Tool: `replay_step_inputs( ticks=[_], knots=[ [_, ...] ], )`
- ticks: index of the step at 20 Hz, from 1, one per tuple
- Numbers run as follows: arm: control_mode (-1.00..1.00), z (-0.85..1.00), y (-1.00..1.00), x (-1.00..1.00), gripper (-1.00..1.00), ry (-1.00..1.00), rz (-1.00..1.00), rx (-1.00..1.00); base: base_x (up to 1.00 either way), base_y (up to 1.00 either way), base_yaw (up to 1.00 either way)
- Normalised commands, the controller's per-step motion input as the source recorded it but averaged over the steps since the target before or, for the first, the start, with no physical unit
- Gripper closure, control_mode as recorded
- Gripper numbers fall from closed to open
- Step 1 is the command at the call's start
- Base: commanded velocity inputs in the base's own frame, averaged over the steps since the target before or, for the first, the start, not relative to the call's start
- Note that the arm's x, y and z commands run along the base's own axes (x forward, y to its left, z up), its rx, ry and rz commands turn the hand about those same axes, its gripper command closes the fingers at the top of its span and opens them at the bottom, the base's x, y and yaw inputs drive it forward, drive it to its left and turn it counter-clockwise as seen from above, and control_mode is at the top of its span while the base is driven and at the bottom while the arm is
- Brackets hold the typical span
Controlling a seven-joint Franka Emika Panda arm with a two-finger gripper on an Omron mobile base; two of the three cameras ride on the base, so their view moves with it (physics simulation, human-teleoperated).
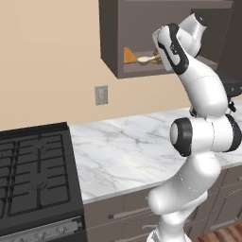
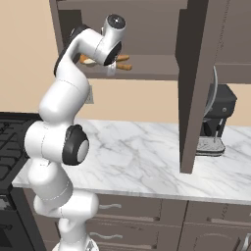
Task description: Organize the utensils by type. Pick up the wooden spoons from the counter and place them in the open cabinet. Then pick up the metallic utensils from the counter and place them in the open drawer.
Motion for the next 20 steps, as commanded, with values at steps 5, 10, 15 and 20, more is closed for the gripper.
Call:
replay_step_inputs(
  ticks=[5, 10, 15, 20],
  knots=[
    [-1.0, -0.07, 0.03, 0.01, 1.0, 0.0, 0.05, -0.01, 0.0, 0.0, 0.0],
    [-1.0, -0.16, 0.06, -0.07, 1.0, 0.0, 0.03, 0.0, 0.0, 0.0, 0.0],
    [-1.0, -0.18, 0.08, -0.04, 1.0, -0.03, 0.0, 0.0, 0.0, 0.0, 0.0],
    [-1.0, -0.02, 0.01, 0.13, 1.0, -0.06, 0.0, 0.0, 0.0, 0.0, 0.0]
  ],
)
